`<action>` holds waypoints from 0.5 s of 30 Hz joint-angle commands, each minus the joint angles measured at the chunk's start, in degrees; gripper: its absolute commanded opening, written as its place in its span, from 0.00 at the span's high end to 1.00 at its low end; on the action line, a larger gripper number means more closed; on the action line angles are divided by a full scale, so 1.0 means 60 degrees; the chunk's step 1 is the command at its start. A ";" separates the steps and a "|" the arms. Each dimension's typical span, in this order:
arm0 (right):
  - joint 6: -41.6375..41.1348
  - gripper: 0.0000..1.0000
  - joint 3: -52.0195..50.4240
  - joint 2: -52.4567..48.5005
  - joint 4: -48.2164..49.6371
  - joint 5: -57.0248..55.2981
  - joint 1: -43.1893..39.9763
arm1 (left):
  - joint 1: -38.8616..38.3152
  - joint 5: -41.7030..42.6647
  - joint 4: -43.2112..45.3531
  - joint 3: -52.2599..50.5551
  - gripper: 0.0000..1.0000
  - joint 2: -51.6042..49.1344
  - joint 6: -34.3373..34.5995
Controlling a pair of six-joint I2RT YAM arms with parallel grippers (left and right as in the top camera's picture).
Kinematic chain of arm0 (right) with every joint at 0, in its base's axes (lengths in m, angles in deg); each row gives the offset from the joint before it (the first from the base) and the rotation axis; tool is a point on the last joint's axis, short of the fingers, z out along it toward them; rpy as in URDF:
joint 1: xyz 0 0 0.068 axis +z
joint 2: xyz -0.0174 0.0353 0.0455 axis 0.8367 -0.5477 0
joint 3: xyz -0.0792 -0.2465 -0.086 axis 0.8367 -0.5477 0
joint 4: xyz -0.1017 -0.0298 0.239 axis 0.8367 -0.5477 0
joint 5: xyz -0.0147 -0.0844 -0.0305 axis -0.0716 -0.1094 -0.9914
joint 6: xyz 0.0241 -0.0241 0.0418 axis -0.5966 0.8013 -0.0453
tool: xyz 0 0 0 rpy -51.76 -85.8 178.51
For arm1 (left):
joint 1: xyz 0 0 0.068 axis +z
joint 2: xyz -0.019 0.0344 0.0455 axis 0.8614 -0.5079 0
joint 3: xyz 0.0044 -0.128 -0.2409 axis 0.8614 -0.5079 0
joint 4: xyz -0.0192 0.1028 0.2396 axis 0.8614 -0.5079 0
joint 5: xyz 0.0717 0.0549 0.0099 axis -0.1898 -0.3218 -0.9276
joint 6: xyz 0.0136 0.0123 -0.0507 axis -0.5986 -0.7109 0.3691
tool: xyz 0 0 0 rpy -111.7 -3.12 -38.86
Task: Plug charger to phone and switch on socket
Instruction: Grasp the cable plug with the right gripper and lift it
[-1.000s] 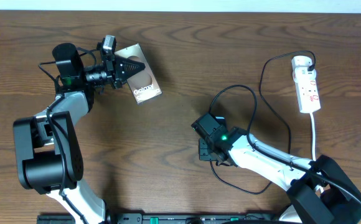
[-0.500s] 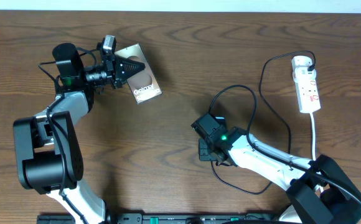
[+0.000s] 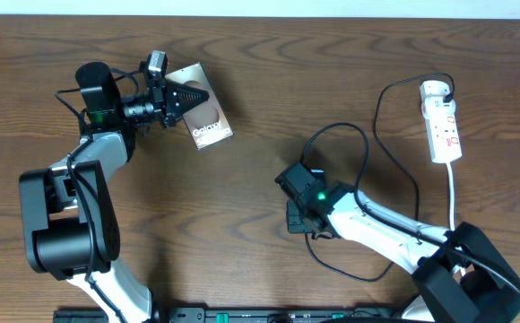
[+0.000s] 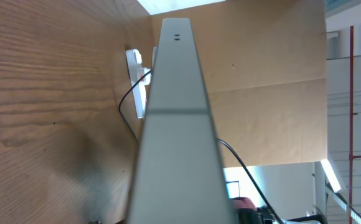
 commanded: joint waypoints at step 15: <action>0.4357 0.99 0.5013 0.0055 -0.1643 0.6390 -0.0954 | 0.0670 0.0266 0.0091 0.0164 0.93 0.0095 -0.0084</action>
